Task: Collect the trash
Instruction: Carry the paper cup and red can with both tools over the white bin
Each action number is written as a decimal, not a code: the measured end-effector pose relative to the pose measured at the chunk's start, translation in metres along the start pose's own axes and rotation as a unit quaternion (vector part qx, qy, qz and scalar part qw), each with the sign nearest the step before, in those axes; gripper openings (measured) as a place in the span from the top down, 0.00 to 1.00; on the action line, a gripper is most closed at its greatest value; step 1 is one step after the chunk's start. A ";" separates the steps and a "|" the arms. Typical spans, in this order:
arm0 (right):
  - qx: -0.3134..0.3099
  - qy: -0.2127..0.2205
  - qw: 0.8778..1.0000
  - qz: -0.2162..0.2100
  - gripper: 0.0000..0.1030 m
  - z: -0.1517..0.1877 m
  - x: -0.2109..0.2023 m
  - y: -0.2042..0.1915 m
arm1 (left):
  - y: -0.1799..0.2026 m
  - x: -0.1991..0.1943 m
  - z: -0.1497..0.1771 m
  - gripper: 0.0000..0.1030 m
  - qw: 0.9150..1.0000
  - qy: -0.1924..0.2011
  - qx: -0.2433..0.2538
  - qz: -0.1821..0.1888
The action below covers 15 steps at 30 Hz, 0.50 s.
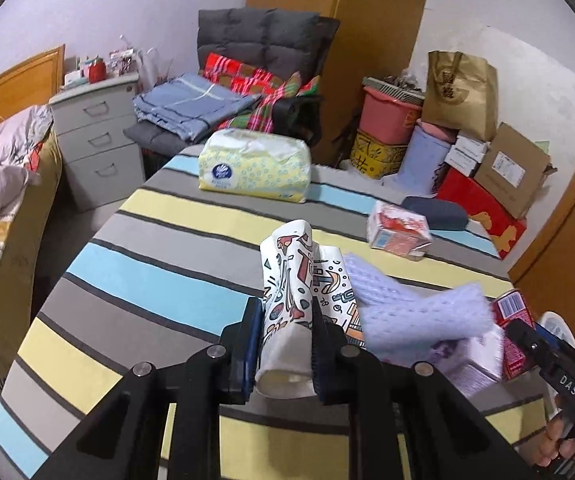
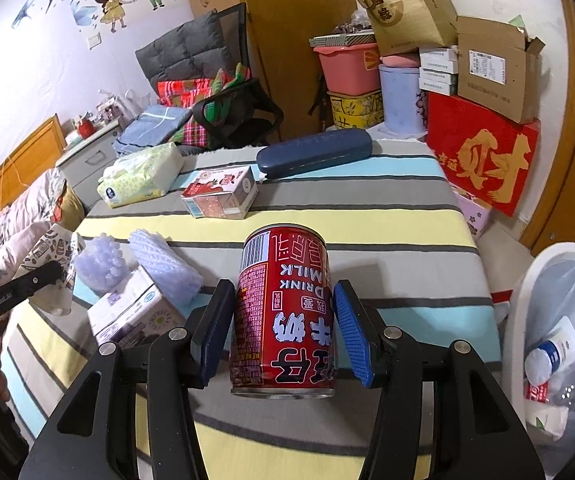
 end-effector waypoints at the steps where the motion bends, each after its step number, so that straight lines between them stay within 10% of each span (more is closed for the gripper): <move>1: 0.001 0.002 1.000 0.000 0.49 0.000 -0.003 0.000 | 0.003 -0.004 0.002 0.79 1.000 0.001 0.004 0.003; 15: 0.017 0.035 0.999 0.021 0.49 0.011 -0.048 0.014 | 0.061 -0.066 0.028 0.79 0.996 0.023 0.055 0.065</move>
Point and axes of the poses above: each gripper's, at about its wrist camera, not at the fingertips, and x roughly the way its jaws point, y to its right, z to its underside, the point moved 1 cm from there along x, roughly the way its jaws point, and after that the axes turned 14 degrees about -x, right-handed, at the moved point
